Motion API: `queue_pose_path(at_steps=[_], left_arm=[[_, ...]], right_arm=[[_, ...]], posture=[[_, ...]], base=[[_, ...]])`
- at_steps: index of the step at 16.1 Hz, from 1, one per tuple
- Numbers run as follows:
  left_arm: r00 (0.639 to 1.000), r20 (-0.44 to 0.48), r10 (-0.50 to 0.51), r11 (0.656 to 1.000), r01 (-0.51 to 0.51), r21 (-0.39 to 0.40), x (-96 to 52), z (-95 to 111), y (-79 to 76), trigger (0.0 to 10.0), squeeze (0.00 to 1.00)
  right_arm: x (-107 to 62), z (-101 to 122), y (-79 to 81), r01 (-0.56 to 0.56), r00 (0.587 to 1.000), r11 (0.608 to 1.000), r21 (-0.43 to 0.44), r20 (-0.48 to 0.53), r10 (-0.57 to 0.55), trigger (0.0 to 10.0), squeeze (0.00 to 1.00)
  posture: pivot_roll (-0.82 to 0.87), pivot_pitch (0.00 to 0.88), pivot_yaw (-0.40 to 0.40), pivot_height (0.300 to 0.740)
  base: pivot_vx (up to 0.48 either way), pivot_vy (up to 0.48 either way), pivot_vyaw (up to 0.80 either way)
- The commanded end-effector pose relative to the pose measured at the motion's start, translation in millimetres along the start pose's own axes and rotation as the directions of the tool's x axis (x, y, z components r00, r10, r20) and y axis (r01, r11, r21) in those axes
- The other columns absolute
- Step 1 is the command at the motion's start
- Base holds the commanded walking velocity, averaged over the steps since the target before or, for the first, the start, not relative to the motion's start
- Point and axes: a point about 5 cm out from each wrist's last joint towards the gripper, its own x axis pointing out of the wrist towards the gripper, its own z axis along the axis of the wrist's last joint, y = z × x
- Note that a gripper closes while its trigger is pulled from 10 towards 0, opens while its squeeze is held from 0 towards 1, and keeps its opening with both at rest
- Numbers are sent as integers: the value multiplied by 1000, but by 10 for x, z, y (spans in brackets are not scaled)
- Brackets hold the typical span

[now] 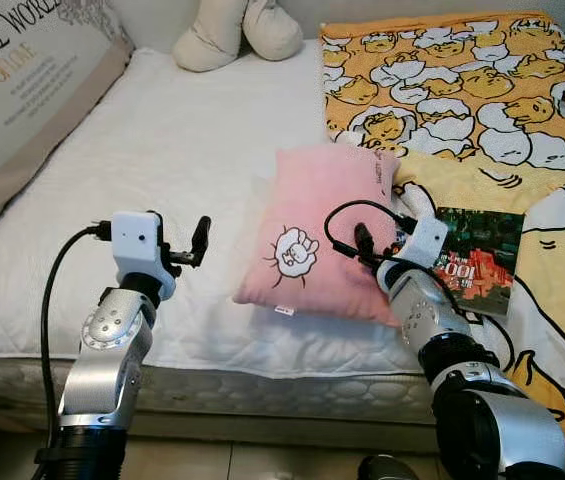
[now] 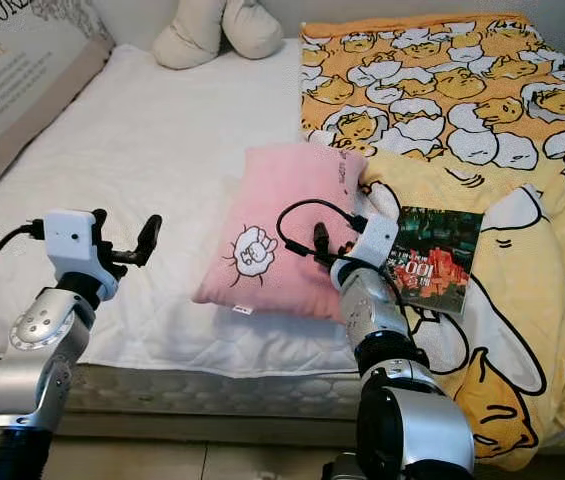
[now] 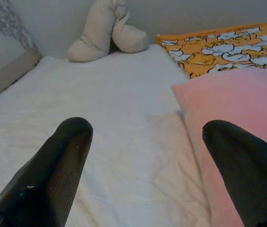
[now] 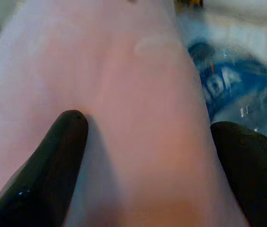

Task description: Clean up the room

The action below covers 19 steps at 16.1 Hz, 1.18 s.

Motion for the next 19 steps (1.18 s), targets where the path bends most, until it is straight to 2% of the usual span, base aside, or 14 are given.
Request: queue_pose_path(at_steps=[1,2,3,5,6,7,10,11,14,17,19], left_arm=[[1000,-4,22,1000,-22,3,-20,17,75,10000,0],[1000,-6,20,1000,-20,3,-15,18,66,10000,0],[1000,-8,19,1000,-19,2,-6,22,60,10000,0],[1000,-11,18,1000,-18,1,5,22,56,10000,0],[1000,-13,17,1000,-17,2,10,19,52,10000,0],[1000,-13,17,1000,-17,3,11,18,48,10000,0],[1000,-19,16,1000,-16,8,14,11,51,10000,0],[1000,-24,16,1000,-16,11,14,7,60,10000,0],[999,-31,9,1000,-8,7,28,-6,47,10000,0],[993,-67,-99,994,95,-60,61,-70,-70,10000,0],[984,-111,-141,987,132,-89,126,-166,-63,10000,0]], right_arm=[[-7,-149,21,15,997,999,32,-79,-13,10000,0],[-8,-170,33,7,996,999,35,-94,-4,9725,0],[-4,-147,74,-33,996,999,29,-79,35,0,0],[0,-133,75,-39,995,999,-10,-92,38,0,0],[-4,-146,18,3,994,997,-73,-106,-11,0,0],[-5,-148,19,-3,994,996,-92,-108,-7,0,0],[-1,-138,84,-44,994,996,-82,-102,36,0,0],[-2,-120,100,-57,995,993,-106,-89,48,0,0],[-8,-109,96,-63,995,991,-114,-82,53,0,0],[-17,-100,95,-74,995,991,-110,-75,66,0,0],[-26,-101,111,-92,994,990,-108,-71,85,0,0]], posture=[[-83,15,168,740],[-84,15,168,740],[-86,13,168,740],[-90,12,167,740],[-90,10,167,740],[-89,10,167,740],[-88,11,170,740],[-90,12,172,740],[-104,11,174,740],[-115,7,172,740],[-127,3,174,740]], base=[[0,0,0],[0,0,0],[0,0,0],[0,0,0],[0,0,0],[0,0,0],[0,0,0],[0,0,0],[0,0,0],[0,0,0],[0,0,0]])
